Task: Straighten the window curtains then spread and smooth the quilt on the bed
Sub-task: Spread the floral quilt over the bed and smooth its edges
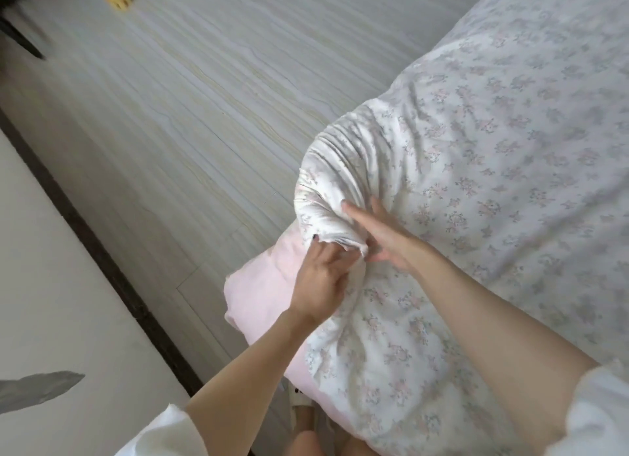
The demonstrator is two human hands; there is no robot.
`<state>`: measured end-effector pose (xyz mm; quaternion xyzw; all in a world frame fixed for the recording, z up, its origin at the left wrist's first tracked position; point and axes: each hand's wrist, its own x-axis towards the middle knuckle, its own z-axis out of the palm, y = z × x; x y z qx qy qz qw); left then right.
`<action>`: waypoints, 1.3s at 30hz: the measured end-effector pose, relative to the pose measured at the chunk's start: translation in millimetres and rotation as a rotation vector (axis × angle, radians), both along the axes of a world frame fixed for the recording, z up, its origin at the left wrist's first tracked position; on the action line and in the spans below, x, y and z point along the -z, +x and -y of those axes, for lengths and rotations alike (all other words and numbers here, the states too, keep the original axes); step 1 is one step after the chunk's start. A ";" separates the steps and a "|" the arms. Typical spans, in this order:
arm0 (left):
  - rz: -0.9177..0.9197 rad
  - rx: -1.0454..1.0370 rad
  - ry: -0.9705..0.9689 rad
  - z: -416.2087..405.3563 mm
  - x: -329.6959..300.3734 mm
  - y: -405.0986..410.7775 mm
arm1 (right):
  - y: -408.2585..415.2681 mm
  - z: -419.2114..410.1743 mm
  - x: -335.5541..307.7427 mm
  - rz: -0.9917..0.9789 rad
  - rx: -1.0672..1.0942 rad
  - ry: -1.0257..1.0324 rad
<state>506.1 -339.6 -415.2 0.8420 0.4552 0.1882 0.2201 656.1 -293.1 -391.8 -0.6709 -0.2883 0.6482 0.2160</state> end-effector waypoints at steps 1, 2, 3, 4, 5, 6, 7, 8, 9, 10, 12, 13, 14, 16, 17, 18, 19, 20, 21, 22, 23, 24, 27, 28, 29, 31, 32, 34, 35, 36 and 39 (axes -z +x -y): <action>0.016 0.064 0.006 2.6 0.4 5.0 | 1.6 -2.5 3.8 0.103 -0.086 -0.017; 0.027 0.102 -0.001 4.9 -0.8 9.8 | 2.8 -4.1 8.7 0.190 -0.146 -0.034; 0.037 0.121 -0.027 8.6 -2.5 15.9 | 4.8 -5.0 13.4 0.243 -0.163 -0.050; 0.053 0.119 -0.092 12.6 -4.7 22.4 | 6.7 -6.2 17.4 0.278 -0.165 -0.064; 0.074 0.095 -0.211 16.4 -7.1 28.8 | 8.6 -6.3 19.8 0.306 -0.187 -0.073; 0.114 0.043 -0.377 18.2 -12.0 34.3 | 10.7 -6.6 20.5 0.346 -0.242 -0.072; 0.180 -0.030 -0.574 16.5 -17.4 38.1 | 13.0 -7.0 20.3 0.394 -0.307 -0.055; 0.285 -0.106 -0.773 13.0 -22.1 39.6 | 15.6 -6.7 18.6 0.438 -0.352 -0.025; 0.450 -0.190 -0.949 7.2 -24.1 38.0 | 18.9 -6.2 16.9 0.466 -0.369 0.003; 0.628 -0.311 -1.070 0.7 -25.7 34.0 | 24.1 -4.4 15.5 0.471 -0.369 0.021; 0.899 -0.658 -1.161 -14.1 -25.1 21.9 | 38.2 1.1 13.3 0.431 -0.347 0.052; 0.903 -0.822 -1.138 -20.0 -19.6 12.7 | 45.2 4.6 12.1 0.400 -0.331 0.069; 0.812 -0.941 -1.107 -24.0 -11.0 3.8 | 52.5 8.7 11.0 0.368 -0.311 0.087; 0.642 -1.043 -1.156 -23.6 6.8 -7.6 | 67.4 20.9 8.8 0.309 -0.282 0.111; 0.613 -1.027 -1.259 -20.5 13.0 -8.8 | 73.1 28.0 8.4 0.282 -0.271 0.108; 0.622 -0.985 -1.374 -16.4 16.9 -5.9 | 78.5 35.9 8.0 0.257 -0.253 0.100; 0.647 -0.930 -1.475 -12.1 21.6 0.2 | 82.1 43.7 8.5 0.233 -0.222 0.095; 0.657 -0.866 -1.545 -7.8 25.5 10.4 | 86.4 51.6 9.5 0.206 -0.177 0.100; 0.644 -0.797 -1.577 -4.2 26.9 20.3 | 89.7 58.7 11.6 0.167 -0.128 0.111; 0.616 -0.735 -1.589 -3.7 28.5 30.5 | 95.1 64.7 14.6 0.124 -0.073 0.122; 0.598 -0.702 -1.592 -5.1 27.5 37.2 | 100.0 69.9 17.4 0.075 -0.024 0.126; 0.599 -0.692 -1.602 -8.1 27.2 41.9 | 104.8 73.8 18.2 0.030 0.015 0.128; 0.665 -0.628 -1.638 -20.4 28.0 45.5 | 114.5 80.3 15.2 0.045 0.096 0.155; 0.681 -0.605 -1.635 -24.9 26.7 46.9 | 115.0 80.9 12.9 0.114 0.121 0.170; 0.689 -0.594 -1.621 -29.2 23.7 49.8 | 114.6 79.9 10.8 0.193 0.136 0.190; 0.651 -0.636 -1.532 -34.9 15.0 55.1 | 109.8 80.0 4.2 0.316 0.148 0.241; 0.611 -0.676 -1.467 -36.3 11.7 56.5 | 106.4 80.2 1.6 0.365 0.157 0.264; 0.557 -0.734 -1.362 -37.7 6.3 53.0 | 97.0 82.0 -1.4 0.476 0.182 0.289; 0.551 -0.746 -1.342 -37.1 4.5 49.3 | 92.3 84.0 -2.0 0.549 0.191 0.304; 0.561 -0.749 -1.350 -37.1 2.9 44.1 | 85.9 86.0 -5.0 0.619 0.194 0.321; 0.778 -0.737 -1.499 -37.3 -3.5 33.3 | 69.1 86.4 -22.6 0.667 0.232 0.367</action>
